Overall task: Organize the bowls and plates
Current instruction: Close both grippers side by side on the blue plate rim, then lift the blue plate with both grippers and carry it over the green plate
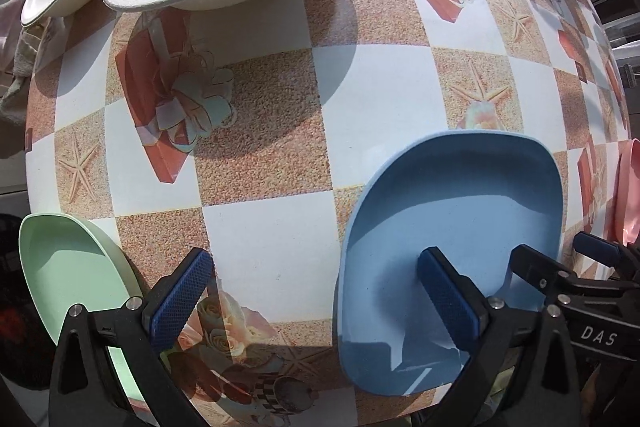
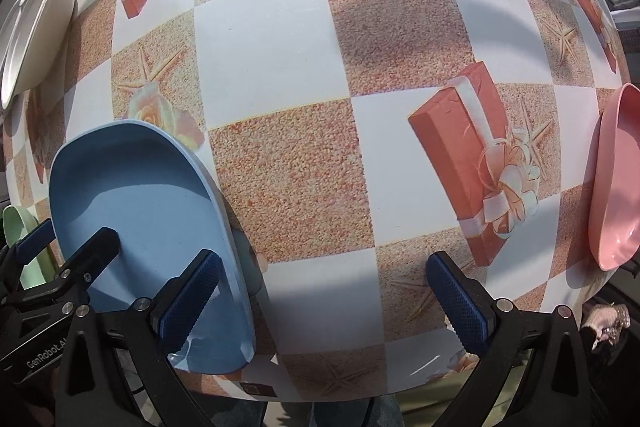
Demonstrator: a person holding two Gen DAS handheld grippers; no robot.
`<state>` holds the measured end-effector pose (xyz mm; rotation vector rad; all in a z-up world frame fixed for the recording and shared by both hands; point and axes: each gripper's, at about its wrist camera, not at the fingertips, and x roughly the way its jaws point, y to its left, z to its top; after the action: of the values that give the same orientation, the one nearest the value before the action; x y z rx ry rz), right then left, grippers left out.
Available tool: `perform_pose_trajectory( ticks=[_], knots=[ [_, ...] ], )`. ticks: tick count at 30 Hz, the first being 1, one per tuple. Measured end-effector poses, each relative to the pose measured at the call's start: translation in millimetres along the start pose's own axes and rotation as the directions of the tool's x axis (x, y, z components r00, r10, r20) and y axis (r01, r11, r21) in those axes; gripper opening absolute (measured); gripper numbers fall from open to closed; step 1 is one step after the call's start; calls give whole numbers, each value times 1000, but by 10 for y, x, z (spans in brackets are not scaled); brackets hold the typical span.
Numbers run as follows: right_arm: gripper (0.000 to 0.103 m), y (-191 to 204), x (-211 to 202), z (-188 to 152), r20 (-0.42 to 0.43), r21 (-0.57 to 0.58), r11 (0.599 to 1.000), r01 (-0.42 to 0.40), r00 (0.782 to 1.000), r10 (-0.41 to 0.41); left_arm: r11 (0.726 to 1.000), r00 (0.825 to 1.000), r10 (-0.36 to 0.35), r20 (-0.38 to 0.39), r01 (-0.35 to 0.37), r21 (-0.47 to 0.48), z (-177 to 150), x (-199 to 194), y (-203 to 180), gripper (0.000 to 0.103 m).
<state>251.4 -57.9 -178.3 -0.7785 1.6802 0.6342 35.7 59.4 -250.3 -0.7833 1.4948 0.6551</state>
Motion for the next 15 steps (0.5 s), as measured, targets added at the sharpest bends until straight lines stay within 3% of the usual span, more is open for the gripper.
perform_pose_trajectory(
  ticks=[4,7,9,10,12,15],
  knots=[
    [87,177,-136,-10,27,-84,996,9,1000,-7,1000,1000,2,-6,-2,30,3,-49,-56,99],
    [70,251,-242,-43,41,-132,991,15,999,-10,998,1000,-3,3,3,69,-47,-60,-105,85],
    [44,338,-340,-49,51,-148,989,-11,999,18,996,1000,-7,-2,7,91,-79,-57,-140,73],
    [13,393,-333,-77,35,-153,985,-76,996,82,995,1000,-13,-3,13,96,-92,-54,-163,69],
    [13,411,-351,-88,11,-134,984,-116,993,118,994,1000,-26,-2,26,108,-123,-42,-171,50],
    [13,396,-388,-111,-4,-123,980,-154,988,155,991,1000,-14,-12,16,130,-158,-18,-148,48]
  ],
)
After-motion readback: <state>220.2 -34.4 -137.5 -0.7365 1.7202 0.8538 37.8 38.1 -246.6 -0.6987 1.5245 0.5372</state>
